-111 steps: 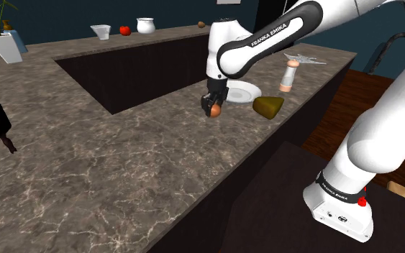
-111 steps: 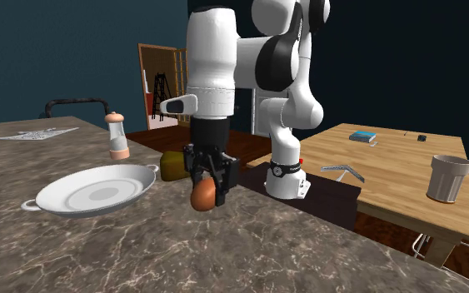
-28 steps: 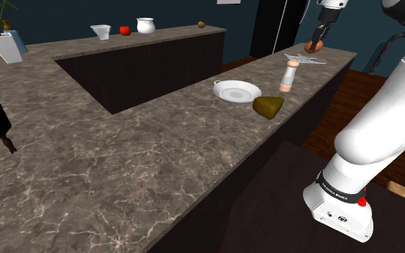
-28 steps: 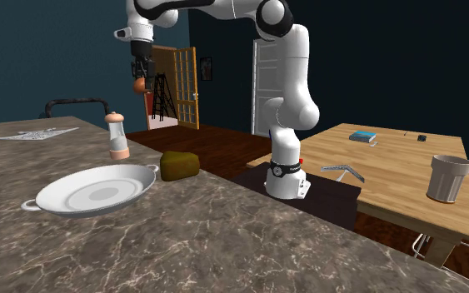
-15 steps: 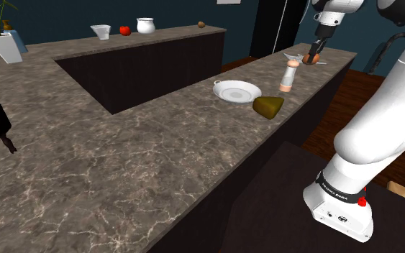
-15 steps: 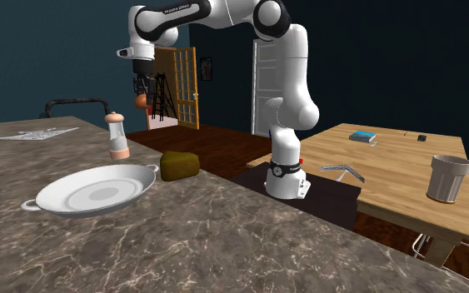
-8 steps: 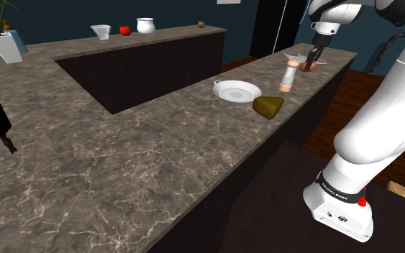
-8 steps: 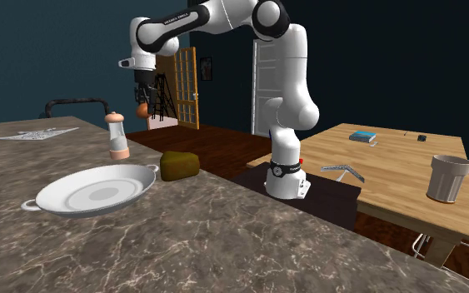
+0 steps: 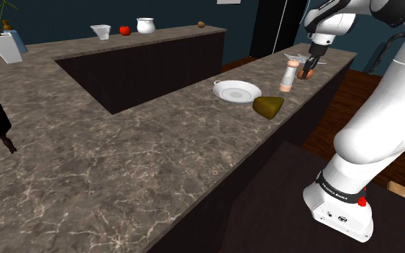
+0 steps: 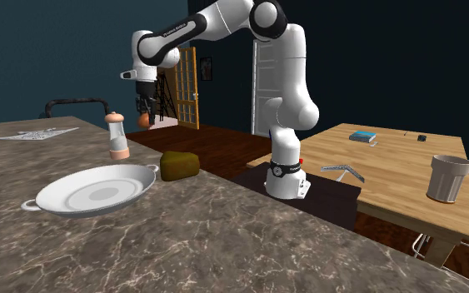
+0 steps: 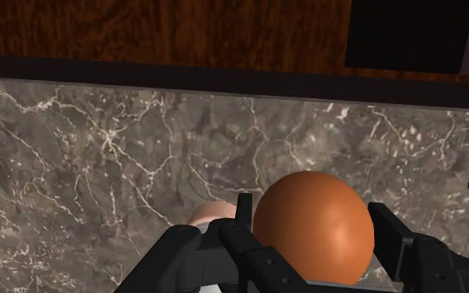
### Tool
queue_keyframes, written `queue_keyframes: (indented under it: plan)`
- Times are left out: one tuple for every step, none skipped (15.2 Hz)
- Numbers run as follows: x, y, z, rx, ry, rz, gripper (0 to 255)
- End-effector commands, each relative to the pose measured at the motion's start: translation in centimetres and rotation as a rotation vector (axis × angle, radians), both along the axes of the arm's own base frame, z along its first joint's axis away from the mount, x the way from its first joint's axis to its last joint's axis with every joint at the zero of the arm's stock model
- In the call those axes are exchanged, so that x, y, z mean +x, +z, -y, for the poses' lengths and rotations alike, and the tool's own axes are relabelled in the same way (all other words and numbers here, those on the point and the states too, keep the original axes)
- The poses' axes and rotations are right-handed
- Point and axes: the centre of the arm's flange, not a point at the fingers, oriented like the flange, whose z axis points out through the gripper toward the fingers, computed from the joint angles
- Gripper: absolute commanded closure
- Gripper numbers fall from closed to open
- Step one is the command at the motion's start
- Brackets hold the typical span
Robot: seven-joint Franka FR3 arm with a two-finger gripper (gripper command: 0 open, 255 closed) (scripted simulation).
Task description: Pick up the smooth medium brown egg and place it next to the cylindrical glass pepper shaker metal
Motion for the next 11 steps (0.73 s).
queue_keyframes:
  plan:
    - [0.1,-1.0,0.0,-0.001,0.0,0.001,255]
    - [0.1,-1.5,0.0,-0.001,0.0,0.001,255]
    - [0.1,-2.1,0.0,-0.001,0.0,0.001,255]
    - [0.1,-2.6,0.0,-0.001,0.0,0.001,255]
    - [0.1,-3.1,0.0,-0.001,0.0,0.001,255]
    - [0.1,-3.7,0.0,-0.001,0.0,0.001,255]
    - [0.1,-4.2,0.0,-0.001,0.0,0.001,255]
    - [0.1,-4.7,0.0,-0.001,0.0,0.001,255]
    - [0.1,-5.2,0.0,-0.001,0.0,0.001,255]
    - [0.1,-5.8,0.0,-0.001,0.0,0.001,255]
    - [0.1,-6.3,0.0,-0.001,0.0,0.001,255]
